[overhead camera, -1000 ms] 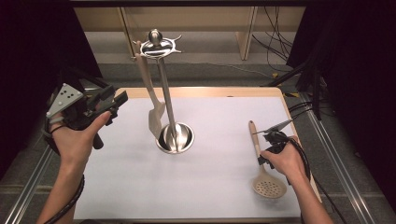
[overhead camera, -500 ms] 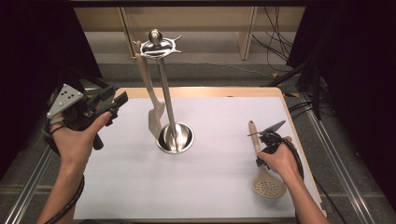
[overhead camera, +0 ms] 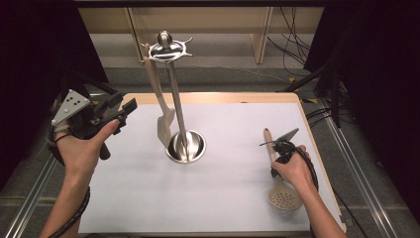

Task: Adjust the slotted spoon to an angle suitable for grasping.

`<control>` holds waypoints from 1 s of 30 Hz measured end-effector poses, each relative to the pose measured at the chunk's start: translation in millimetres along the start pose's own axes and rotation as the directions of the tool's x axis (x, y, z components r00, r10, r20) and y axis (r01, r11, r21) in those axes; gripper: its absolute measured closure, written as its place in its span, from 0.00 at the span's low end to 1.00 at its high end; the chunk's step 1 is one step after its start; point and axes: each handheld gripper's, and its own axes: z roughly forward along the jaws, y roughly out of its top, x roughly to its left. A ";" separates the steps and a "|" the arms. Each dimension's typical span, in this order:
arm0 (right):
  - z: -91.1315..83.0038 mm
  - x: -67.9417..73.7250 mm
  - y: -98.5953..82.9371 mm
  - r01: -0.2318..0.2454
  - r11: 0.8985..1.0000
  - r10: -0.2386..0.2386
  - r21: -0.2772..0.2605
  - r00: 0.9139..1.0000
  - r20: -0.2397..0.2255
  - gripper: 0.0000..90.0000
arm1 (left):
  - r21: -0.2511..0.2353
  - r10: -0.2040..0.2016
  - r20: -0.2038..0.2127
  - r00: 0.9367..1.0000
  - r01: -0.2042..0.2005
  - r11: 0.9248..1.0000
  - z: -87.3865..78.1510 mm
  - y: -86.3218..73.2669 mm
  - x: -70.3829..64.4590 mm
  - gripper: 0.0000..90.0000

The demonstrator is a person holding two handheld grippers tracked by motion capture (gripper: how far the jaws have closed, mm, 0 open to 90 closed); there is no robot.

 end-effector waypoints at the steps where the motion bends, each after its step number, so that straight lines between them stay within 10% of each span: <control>1: 0.9 -0.1 -0.2 -0.001 1.000 0.001 -0.012 1.000 -0.005 0.81 | 0.000 0.000 0.000 1.000 0.000 1.000 0.0 0.0 -0.1 0.52; 17: -0.9 -2.6 -2.1 -0.048 0.998 0.048 -0.027 0.999 -0.011 0.88 | 0.009 0.001 0.003 1.000 -0.001 1.000 1.3 -1.5 -1.4 0.51; 26: -5.1 -7.8 -6.4 0.011 0.991 -0.013 -0.130 1.000 -0.012 0.88 | 0.009 0.005 0.005 1.000 -0.005 1.000 0.9 -1.4 -1.3 0.51; 28: -12.5 -2.0 -10.5 -0.073 0.990 0.069 -0.123 0.997 -0.037 0.88 | 0.009 0.002 0.005 1.000 -0.002 1.000 1.1 -1.8 -1.6 0.51; 30: -14.5 -4.6 -12.9 -0.050 0.987 0.043 -0.154 0.998 -0.049 0.88 | 0.009 0.001 0.007 1.000 -0.001 1.000 1.4 -2.0 -2.2 0.51</control>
